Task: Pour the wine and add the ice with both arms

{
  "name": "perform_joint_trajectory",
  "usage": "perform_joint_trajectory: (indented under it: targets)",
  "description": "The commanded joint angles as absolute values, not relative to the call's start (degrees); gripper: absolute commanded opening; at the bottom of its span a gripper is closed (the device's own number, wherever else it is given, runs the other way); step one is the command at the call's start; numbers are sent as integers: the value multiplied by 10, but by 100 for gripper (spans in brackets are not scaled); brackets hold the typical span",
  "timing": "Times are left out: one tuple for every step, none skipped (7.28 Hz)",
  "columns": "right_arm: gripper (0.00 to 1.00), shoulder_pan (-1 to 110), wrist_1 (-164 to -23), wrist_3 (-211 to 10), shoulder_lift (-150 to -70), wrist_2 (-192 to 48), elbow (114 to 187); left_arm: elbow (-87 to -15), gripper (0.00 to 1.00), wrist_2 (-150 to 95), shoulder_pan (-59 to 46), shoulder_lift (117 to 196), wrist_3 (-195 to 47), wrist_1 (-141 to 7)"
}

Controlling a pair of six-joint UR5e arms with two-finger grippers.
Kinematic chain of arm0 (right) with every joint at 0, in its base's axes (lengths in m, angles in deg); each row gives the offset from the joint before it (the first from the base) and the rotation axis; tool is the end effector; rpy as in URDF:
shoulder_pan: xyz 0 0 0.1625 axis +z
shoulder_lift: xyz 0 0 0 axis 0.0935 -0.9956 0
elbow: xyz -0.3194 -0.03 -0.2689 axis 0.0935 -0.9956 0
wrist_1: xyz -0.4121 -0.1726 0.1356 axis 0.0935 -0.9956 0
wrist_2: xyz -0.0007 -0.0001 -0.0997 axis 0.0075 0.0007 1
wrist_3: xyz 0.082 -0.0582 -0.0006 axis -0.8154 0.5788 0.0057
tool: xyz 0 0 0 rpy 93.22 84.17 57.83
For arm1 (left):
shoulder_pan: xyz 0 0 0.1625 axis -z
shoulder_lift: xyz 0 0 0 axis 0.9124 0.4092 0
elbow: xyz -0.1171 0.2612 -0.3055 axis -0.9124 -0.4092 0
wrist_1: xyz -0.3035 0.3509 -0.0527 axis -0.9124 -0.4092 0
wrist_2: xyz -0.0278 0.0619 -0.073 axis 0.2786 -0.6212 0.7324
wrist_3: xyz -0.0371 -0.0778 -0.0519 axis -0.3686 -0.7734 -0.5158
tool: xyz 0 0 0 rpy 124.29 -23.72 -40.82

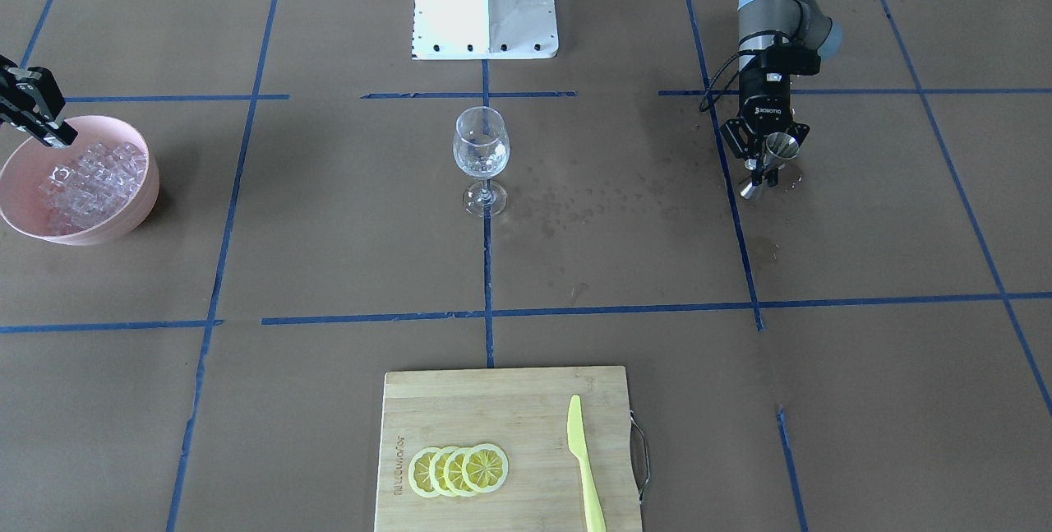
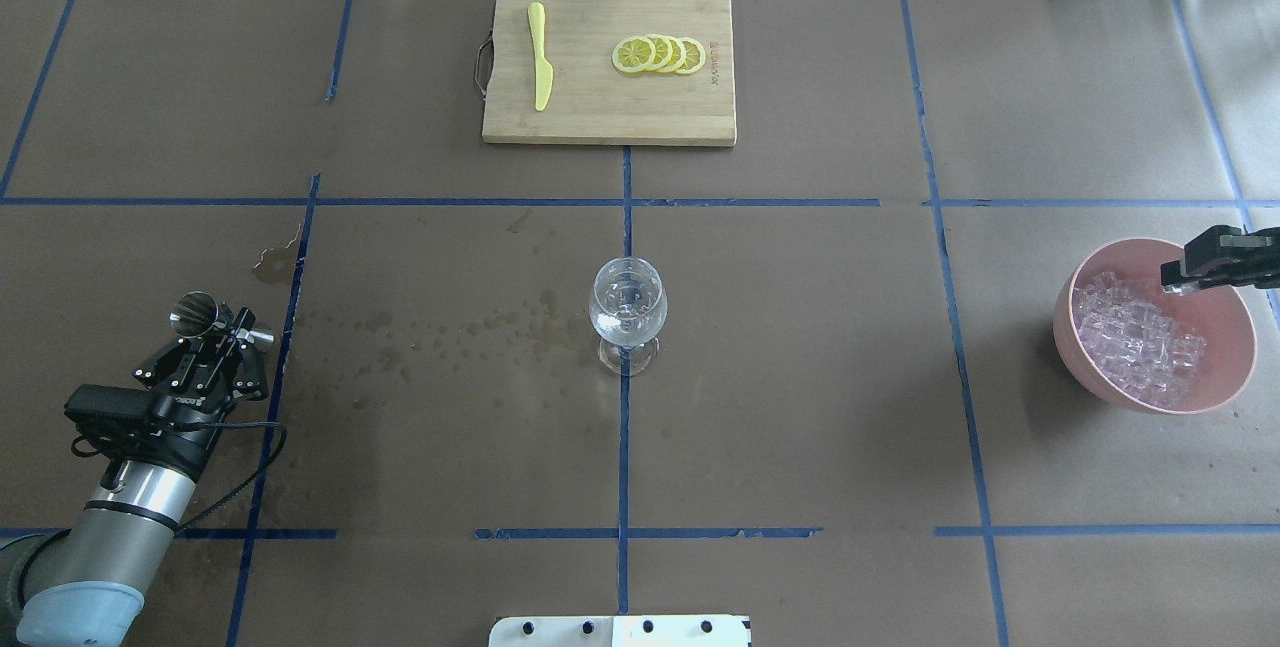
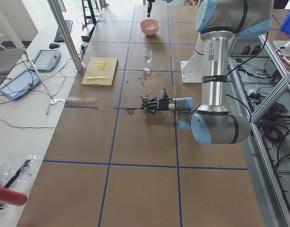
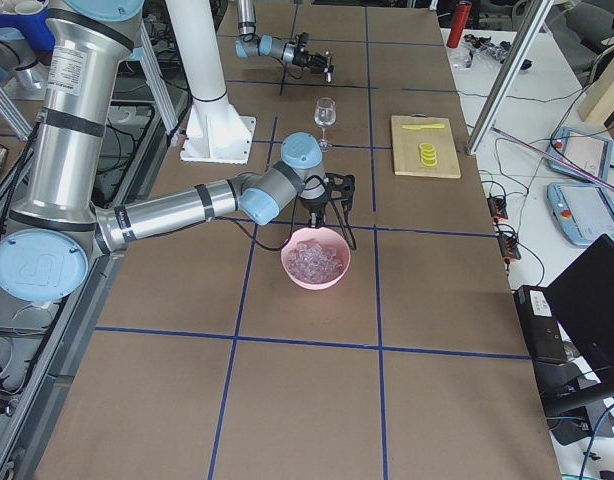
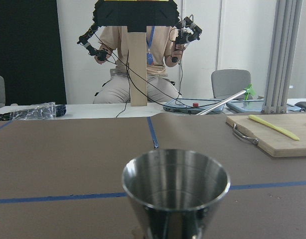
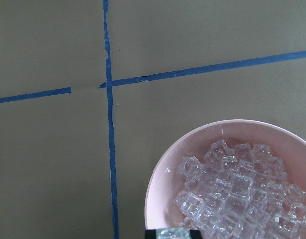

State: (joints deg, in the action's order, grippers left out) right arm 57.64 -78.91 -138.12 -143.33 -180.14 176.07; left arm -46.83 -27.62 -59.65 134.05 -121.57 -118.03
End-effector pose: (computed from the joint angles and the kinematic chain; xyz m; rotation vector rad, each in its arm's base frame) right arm -0.1486 -0.4405 0.4399 0.1083 -0.9844 0.1658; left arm 0.4636 -0.2785 0.5434 1.2750 0.7329 -0.4396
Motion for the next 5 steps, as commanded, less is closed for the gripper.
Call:
perform_joint_trajectory:
  targets:
    - [0,577,-789,-1381,-1433,-1801,1762,-468,31,-275,-599,1340,-1216,-1181]
    - [0,577,-789,-1381,-1433,-1801,1762,-468,36,-275,-599,1340,-1216,-1181]
    - [0,577,-789,-1381,-1433,-1801,1763,-468,44,-276,-600,1339,-1215,-1181]
    - [0,577,-789,-1381,-1433,-1801,1763,-468,48,-275,-600,1339,-1215,-1181]
    - [0,577,-789,-1381,-1434,-1801,1765,-468,52,-275,-600,1339,-1215,-1181]
